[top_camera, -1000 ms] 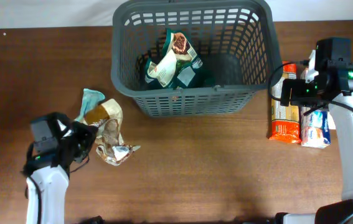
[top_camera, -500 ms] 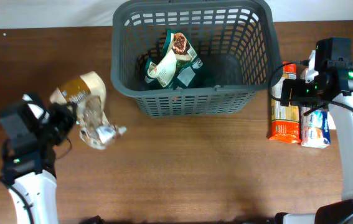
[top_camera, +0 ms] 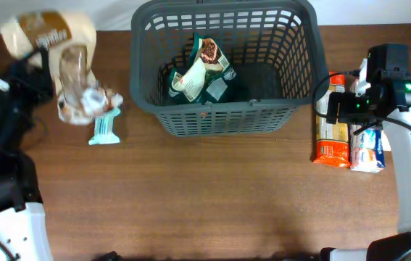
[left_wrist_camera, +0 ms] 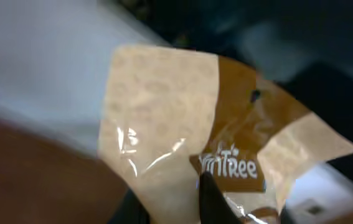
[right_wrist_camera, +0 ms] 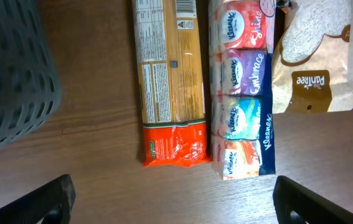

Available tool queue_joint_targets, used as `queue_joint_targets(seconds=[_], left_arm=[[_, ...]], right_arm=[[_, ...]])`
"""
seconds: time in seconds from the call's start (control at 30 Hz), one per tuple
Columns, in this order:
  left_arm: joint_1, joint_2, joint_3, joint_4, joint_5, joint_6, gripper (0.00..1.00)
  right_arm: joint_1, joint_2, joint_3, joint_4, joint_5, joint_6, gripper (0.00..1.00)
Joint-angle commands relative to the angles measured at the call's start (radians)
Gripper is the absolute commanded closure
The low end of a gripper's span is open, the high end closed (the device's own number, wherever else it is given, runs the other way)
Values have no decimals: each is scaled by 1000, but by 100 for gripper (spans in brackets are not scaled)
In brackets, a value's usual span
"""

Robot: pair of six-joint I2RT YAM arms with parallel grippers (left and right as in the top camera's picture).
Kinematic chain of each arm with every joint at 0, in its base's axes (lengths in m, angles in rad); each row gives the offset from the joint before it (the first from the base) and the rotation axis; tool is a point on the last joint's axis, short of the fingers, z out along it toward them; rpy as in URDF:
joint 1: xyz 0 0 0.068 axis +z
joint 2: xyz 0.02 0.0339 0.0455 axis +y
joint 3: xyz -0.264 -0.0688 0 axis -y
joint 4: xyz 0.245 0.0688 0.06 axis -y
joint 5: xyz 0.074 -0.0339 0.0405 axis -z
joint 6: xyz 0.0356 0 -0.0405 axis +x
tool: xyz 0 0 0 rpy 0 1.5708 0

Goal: Pack container
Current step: 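Lift the snack bag and carry it into the basket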

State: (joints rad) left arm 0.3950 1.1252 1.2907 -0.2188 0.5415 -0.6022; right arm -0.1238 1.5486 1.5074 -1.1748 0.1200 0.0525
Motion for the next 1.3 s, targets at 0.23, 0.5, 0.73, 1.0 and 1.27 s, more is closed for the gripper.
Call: queue_joint_targets(seconds=[0.23, 0.5, 0.73, 1.0, 1.27], left_arm=[[-159, 190, 21, 311, 246, -13, 98], [-349, 372, 69, 421, 251, 30, 98], [-473, 509, 154, 411, 248, 116, 98], [-585, 563, 209, 145, 66, 428, 98], [-689, 563, 299, -108, -277, 650, 98]], right_arm=[[-3, 3, 18, 0, 16, 4, 1], [-3, 3, 18, 0, 16, 4, 1], [-3, 3, 18, 0, 16, 4, 1], [-3, 3, 18, 0, 16, 4, 1], [-3, 3, 18, 0, 16, 4, 0]])
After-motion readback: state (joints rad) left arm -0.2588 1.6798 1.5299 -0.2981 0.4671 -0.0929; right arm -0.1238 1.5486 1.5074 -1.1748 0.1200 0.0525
